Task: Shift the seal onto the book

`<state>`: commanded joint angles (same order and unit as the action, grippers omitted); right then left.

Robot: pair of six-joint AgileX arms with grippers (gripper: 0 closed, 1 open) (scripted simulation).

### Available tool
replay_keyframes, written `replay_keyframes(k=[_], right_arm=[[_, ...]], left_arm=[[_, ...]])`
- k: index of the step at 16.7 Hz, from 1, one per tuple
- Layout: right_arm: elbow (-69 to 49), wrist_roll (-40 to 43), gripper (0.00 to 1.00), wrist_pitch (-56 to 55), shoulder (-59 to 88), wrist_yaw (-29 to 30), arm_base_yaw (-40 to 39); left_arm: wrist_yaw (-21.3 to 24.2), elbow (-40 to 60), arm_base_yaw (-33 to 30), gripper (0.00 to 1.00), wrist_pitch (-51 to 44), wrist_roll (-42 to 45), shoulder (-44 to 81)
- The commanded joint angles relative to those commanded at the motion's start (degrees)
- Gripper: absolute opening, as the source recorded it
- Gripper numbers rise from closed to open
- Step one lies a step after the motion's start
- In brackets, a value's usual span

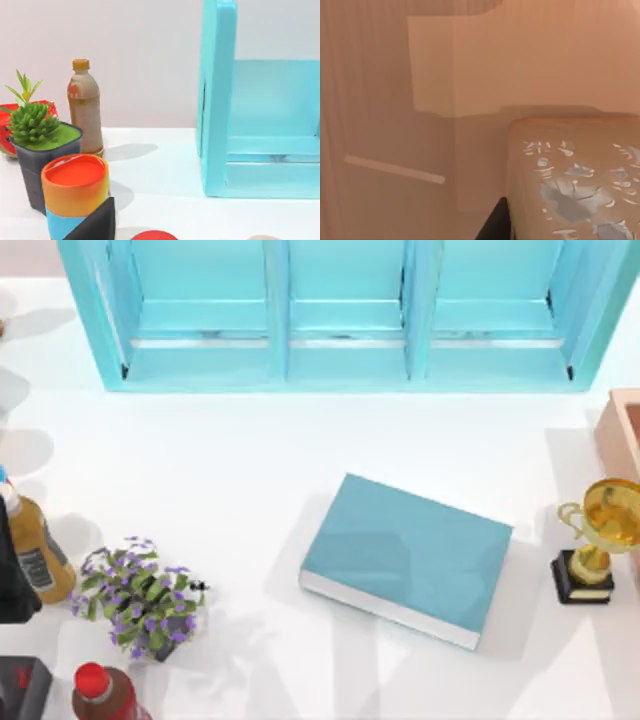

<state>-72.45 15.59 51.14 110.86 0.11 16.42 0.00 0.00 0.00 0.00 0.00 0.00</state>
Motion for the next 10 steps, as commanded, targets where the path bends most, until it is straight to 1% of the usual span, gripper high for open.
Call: replay_keyframes(k=[2,3,10], right_arm=[[0.0,0.0,0.02,0.0,0.0,0.0,0.0],[0.0,0.0,0.00,0.0,0.0,0.0,0.0],[0.0,0.0,0.00,0.0,0.0,0.0,0.0]], left_arm=[[0.0,0.0,0.0,1.00,0.0,0.0,0.0],[0.0,0.0,0.0,1.00,0.0,0.0,0.0],[0.0,0.0,0.0,1.00,0.0,0.0,0.0]])
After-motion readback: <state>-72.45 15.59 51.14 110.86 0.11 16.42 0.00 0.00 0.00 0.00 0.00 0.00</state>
